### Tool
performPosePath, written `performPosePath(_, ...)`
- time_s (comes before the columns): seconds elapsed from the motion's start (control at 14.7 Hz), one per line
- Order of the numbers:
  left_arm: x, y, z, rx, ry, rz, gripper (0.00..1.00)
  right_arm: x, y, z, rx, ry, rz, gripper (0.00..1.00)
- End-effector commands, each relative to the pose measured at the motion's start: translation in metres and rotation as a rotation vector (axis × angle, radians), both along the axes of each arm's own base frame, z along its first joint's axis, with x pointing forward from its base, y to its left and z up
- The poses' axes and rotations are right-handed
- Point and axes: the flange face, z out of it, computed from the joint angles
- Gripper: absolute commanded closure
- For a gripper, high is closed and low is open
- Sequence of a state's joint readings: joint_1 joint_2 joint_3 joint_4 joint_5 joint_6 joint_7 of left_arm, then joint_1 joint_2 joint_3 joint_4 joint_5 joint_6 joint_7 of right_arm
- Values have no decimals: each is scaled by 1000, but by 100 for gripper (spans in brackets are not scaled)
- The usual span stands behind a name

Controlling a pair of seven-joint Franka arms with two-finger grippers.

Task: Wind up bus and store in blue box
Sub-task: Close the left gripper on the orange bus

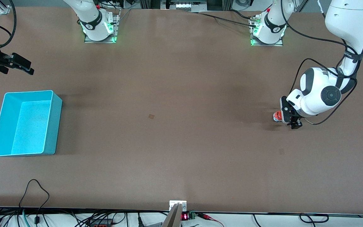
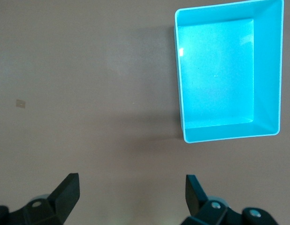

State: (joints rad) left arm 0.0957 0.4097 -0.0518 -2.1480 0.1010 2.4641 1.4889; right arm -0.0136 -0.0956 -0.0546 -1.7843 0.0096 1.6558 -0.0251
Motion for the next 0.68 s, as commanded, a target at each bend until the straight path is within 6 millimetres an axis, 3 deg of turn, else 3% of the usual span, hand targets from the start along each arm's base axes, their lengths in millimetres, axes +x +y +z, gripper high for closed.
performPosePath(0.0, -8, 5, 3, 8, -11, -38, 18, -2, 1, 1, -13, -2, 18, 0)
performPosePath(0.14, -8, 5, 4, 8, -11, -36, 51, -1, 1, 2, -12, -5, 18, 0)
performPosePath(0.27, -8, 5, 4, 8, -10, -36, 67, 0, 2, 2, -12, -9, 20, 0)
performPosePath(0.61, -9, 4, 1, 6, -4, -36, 69, 1, 2, 0, -12, -9, 20, 0)
